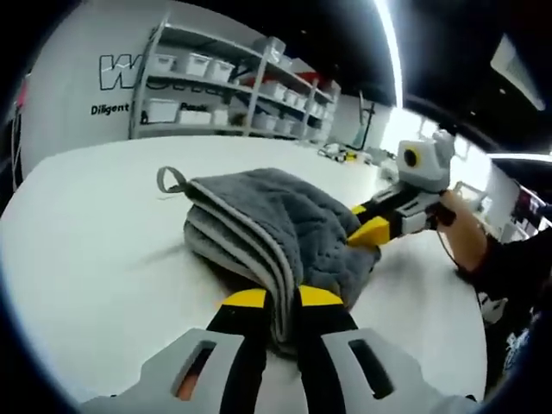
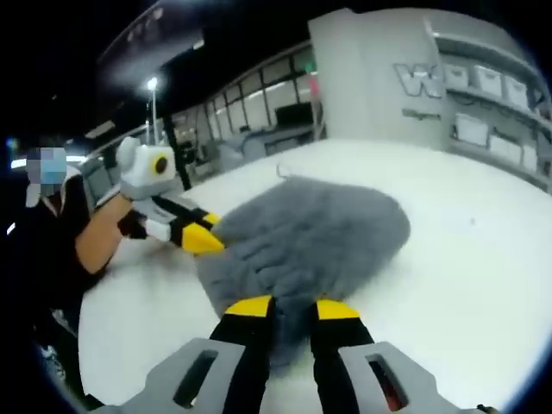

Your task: Open the folded towel by lifting each exposed corner and separating the folded layers until the towel lies flat within the target outline without major curled edges

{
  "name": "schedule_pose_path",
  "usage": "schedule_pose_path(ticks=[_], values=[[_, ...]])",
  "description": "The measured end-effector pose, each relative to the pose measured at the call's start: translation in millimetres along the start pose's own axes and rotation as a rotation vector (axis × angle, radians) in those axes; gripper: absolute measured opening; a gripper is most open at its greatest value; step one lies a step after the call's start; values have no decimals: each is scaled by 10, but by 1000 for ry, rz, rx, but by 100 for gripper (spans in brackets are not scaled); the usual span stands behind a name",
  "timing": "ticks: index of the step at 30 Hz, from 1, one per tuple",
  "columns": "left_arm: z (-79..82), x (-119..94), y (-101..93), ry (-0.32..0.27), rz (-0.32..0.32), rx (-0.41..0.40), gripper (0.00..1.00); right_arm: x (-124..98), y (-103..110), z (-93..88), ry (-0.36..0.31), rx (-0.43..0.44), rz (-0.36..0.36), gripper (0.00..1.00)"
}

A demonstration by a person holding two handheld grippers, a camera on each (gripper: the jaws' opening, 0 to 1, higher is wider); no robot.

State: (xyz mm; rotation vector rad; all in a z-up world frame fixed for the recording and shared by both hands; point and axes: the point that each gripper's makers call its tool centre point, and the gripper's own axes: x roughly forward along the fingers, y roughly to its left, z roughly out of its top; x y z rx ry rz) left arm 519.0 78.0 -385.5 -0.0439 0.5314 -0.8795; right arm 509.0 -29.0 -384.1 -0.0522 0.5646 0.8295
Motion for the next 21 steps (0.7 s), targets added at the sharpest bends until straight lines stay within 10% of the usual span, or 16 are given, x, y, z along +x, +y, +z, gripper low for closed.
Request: schedule_pose_path(ticks=[21], values=[[-150, -165, -222, 15, -1, -2, 9, -145, 183, -116, -6, 7, 25, 11]])
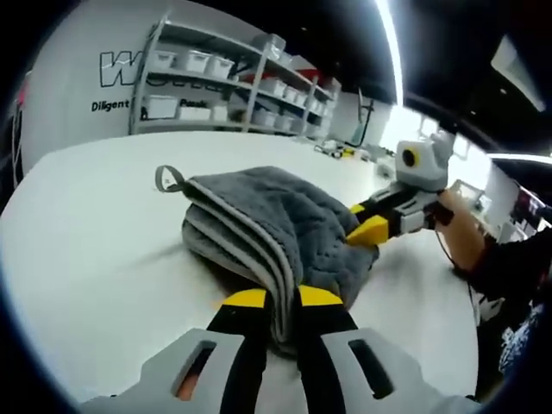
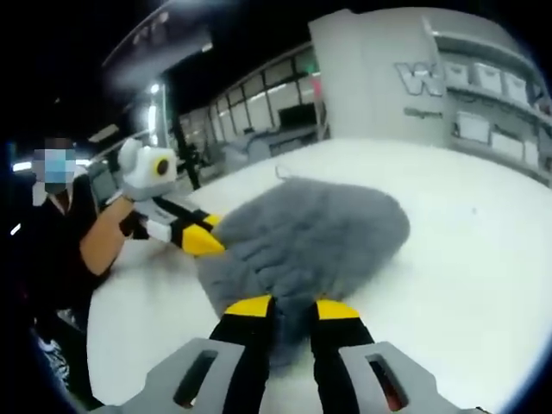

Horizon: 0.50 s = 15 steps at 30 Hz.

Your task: Open the folded towel by lifting each exposed corner and separating the folded layers until the towel lies flat within the target outline without major curled edges

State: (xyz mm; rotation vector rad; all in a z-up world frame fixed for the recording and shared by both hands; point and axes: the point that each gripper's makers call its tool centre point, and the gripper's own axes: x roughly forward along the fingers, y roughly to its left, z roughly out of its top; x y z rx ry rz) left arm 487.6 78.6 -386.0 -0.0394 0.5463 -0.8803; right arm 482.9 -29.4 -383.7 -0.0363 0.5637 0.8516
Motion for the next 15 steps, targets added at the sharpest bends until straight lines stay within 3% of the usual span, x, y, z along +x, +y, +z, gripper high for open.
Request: schedule_pose_path(ticks=[15], values=[[-142, -145, -162, -25, -3, -33, 9, -95, 148, -99, -27, 18, 35, 11]])
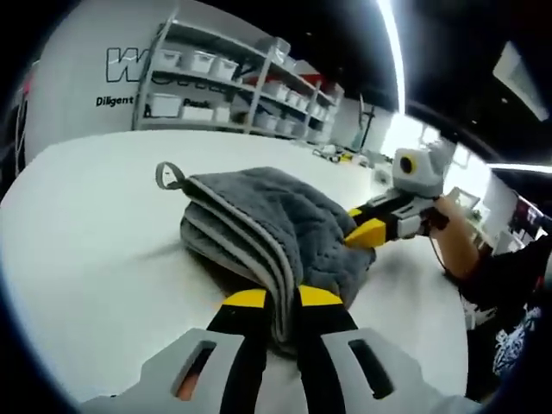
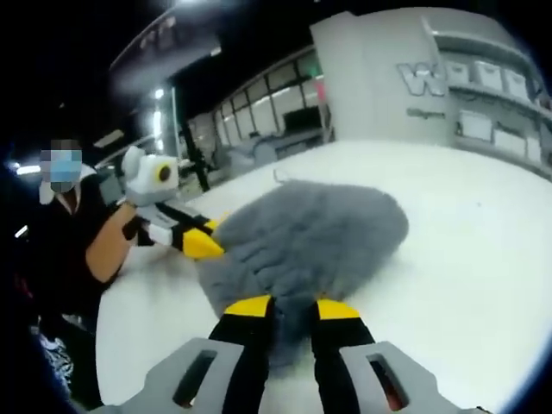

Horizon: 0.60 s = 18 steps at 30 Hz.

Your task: Open the folded towel by lifting each exposed corner and separating the folded layers until the towel lies flat within the target outline without major curled edges

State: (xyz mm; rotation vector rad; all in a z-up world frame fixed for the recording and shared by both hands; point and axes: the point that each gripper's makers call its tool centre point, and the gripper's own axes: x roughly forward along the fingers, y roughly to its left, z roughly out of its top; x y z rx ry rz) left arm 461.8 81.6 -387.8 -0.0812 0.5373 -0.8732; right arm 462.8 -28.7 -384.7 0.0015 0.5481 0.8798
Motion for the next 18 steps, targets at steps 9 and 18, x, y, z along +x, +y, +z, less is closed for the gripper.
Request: schedule_pose_path(ticks=[9, 18], values=[[-42, -55, -76, -2, 6, 25, 9, -48, 101, -46, -4, -1, 8, 11], [-88, -111, -138, -5, 2, 0, 9, -95, 191, -85, 3, -12, 9, 12]])
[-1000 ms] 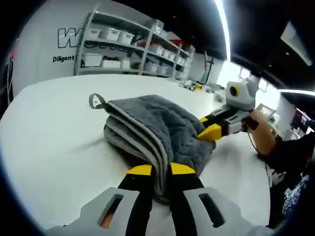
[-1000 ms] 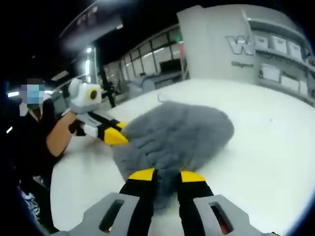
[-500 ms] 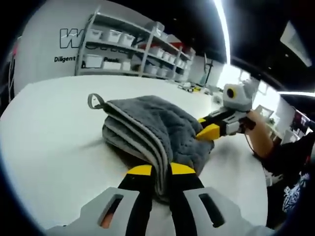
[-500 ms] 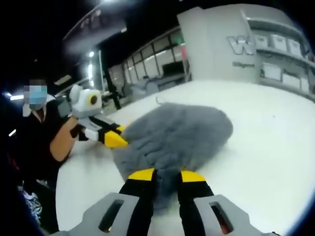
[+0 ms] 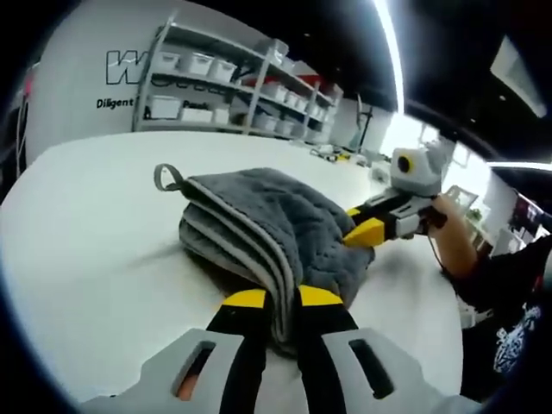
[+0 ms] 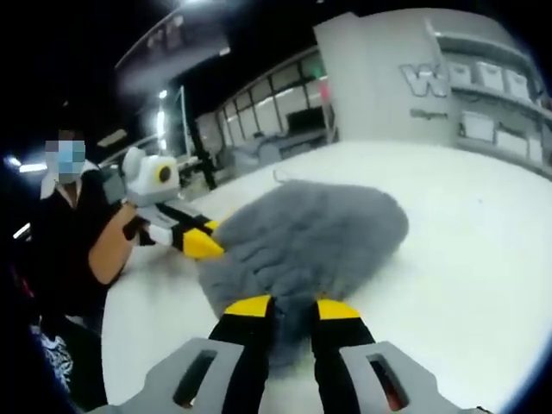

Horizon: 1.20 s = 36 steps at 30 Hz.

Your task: Open the folded towel by lifting each exposed corner and separating the folded layers until the towel lies flat within the target outline without major curled edges

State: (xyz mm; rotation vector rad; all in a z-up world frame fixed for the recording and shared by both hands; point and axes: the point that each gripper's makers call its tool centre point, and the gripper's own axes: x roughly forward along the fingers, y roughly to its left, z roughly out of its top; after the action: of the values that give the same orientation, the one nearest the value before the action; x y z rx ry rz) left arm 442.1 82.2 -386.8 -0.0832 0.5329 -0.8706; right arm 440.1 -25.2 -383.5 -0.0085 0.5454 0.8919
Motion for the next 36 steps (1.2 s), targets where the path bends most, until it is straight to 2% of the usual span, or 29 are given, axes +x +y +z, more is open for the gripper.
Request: schedule_pose_path(ticks=[36], values=[[-89, -94, -103, -7, -10, 18, 9, -62, 142, -76, 1, -22, -19, 12]])
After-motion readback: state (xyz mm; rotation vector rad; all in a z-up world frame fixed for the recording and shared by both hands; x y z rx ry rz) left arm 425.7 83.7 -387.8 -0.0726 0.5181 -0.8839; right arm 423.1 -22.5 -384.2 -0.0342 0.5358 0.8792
